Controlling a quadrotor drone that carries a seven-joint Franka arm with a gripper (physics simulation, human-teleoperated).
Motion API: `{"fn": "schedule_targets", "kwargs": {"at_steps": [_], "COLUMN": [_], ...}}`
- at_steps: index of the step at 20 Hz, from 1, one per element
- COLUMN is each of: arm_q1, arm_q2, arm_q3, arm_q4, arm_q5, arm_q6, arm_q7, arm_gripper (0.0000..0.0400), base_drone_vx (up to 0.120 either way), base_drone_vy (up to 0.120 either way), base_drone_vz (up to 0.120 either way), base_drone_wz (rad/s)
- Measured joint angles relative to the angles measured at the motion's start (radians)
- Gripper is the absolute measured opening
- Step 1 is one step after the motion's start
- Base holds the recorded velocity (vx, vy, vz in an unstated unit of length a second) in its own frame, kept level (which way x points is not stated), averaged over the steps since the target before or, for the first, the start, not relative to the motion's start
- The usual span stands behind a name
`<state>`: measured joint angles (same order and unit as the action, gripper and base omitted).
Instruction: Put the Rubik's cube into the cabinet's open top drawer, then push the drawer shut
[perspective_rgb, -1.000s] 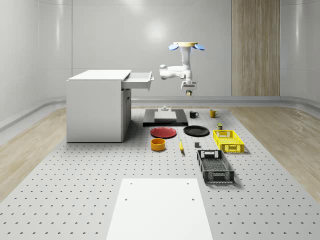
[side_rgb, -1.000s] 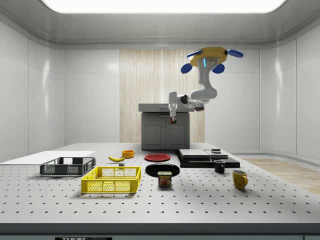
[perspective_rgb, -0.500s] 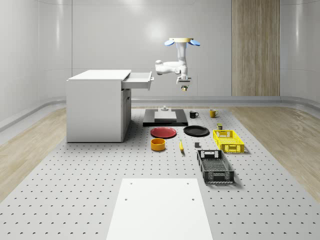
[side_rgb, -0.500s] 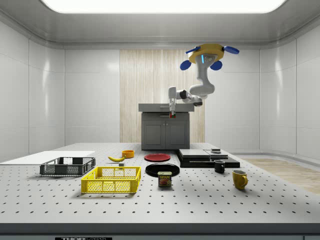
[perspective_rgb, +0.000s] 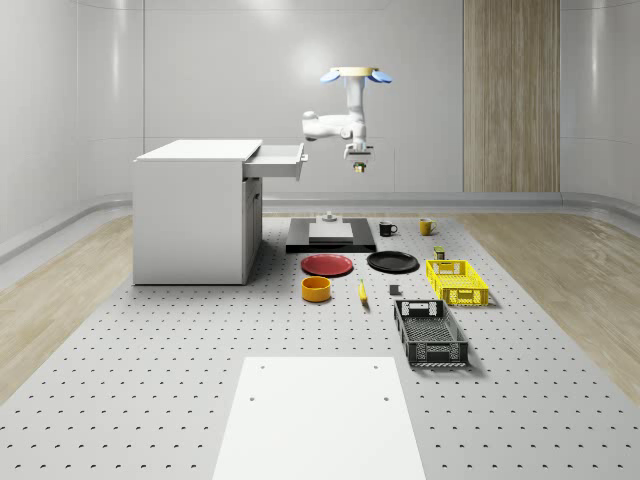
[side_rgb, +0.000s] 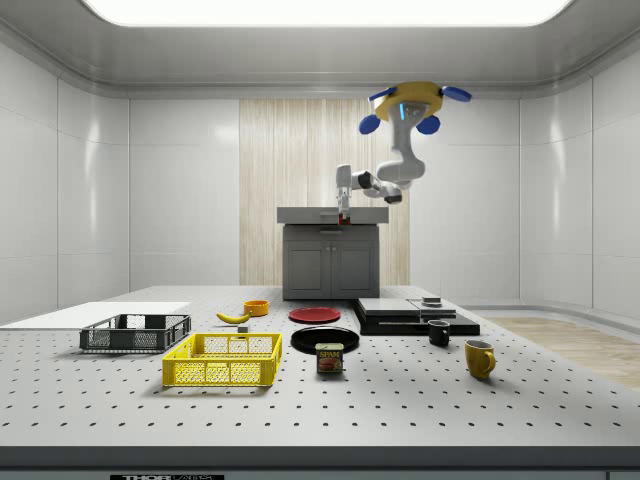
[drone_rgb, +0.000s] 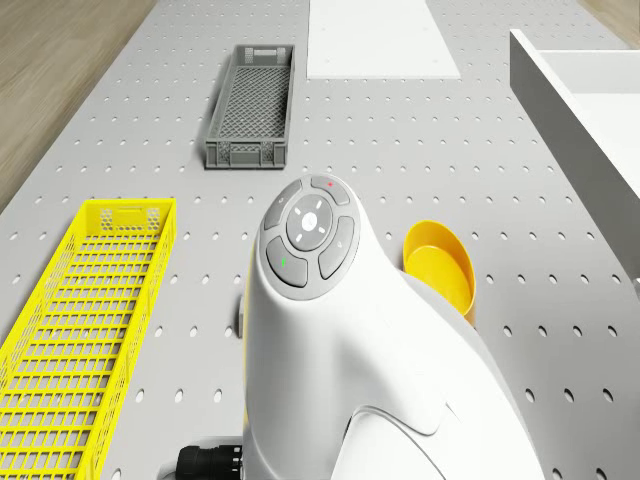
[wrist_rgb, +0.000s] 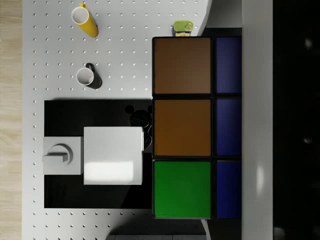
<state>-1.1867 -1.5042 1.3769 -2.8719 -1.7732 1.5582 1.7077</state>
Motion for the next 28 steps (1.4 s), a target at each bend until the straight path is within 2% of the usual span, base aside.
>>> {"fn": "schedule_targets", "kwargs": {"at_steps": [17,28], "arm_q1": [-0.004,-0.006], "arm_q2": [-0.021,-0.031], "arm_q3": [0.003,0.005], "arm_q4": [0.001,0.001], "arm_q5": [0.008,0.013], "arm_q6": [0.019,0.029], "arm_q7": [0.003,0.005], "arm_gripper": [0.0325,0.0325], "base_drone_vx": [0.000,0.000], "base_drone_vy": [-0.120,-0.120], "base_drone_vz": [0.120,0.022], "base_drone_wz": [0.000,0.000]}}
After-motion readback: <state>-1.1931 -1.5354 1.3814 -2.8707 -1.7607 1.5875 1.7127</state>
